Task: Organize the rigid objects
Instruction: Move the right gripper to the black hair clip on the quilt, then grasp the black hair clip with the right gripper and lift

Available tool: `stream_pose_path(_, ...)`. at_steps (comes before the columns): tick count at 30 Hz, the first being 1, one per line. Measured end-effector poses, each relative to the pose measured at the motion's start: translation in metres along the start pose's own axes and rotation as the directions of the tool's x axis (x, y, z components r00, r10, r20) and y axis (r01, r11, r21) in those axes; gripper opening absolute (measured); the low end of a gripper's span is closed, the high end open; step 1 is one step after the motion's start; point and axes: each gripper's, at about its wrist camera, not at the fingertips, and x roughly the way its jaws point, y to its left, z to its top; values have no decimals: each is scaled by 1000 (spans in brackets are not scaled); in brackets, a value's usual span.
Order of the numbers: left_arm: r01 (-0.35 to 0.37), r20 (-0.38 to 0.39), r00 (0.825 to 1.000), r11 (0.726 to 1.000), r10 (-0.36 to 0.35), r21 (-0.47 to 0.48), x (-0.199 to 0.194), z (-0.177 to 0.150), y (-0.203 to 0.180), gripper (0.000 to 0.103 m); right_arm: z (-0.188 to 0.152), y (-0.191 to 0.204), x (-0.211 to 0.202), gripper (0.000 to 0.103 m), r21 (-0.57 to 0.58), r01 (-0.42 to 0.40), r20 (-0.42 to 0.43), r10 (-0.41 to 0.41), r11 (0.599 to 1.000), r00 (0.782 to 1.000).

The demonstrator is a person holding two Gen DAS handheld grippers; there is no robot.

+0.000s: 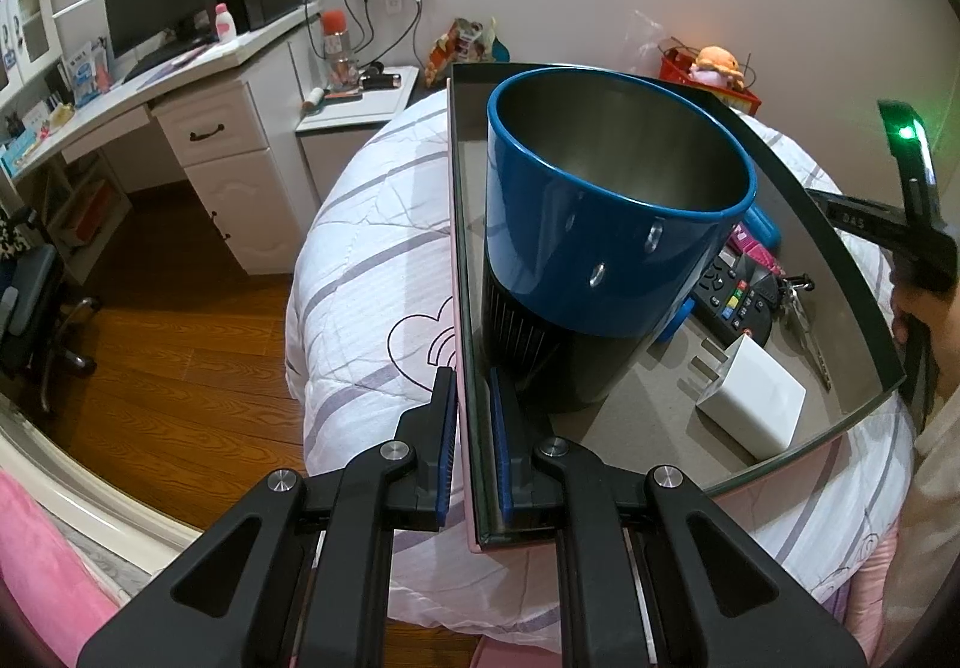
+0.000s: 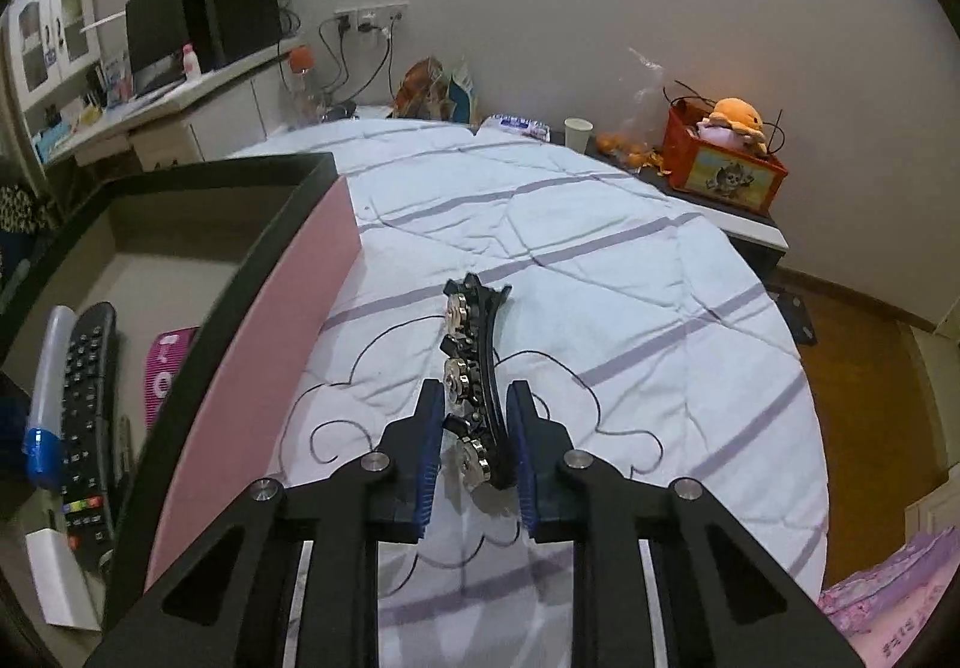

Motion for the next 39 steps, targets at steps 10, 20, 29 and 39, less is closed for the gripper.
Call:
stream_pose_path(10, -1, 0, 1000, 1000, 1, 0, 0, 0, 0, 9, -11, 2, -24, 21, 23, -10, 17, 10, 1000, 1000)
stream_pose_path(20, -1, -1, 1000, 1000, 1, 0, 0, 1, -1, 9, -35, 12, -21, 22, 31, -18, -63, 20, 999, 998)
stream_pose_path(29, -1, 0, 1000, 1000, 1, 1, 0, 1, 0, 9, -30, 11, -10, 22, 28, -8, -67, 10, 1000, 998)
stream_pose_path(39, -4, -2, 1000, 1000, 4, 4, 0, 1, -1, 9, -31, 9, -32, 18, 52, -40, -6, 41, 998, 999)
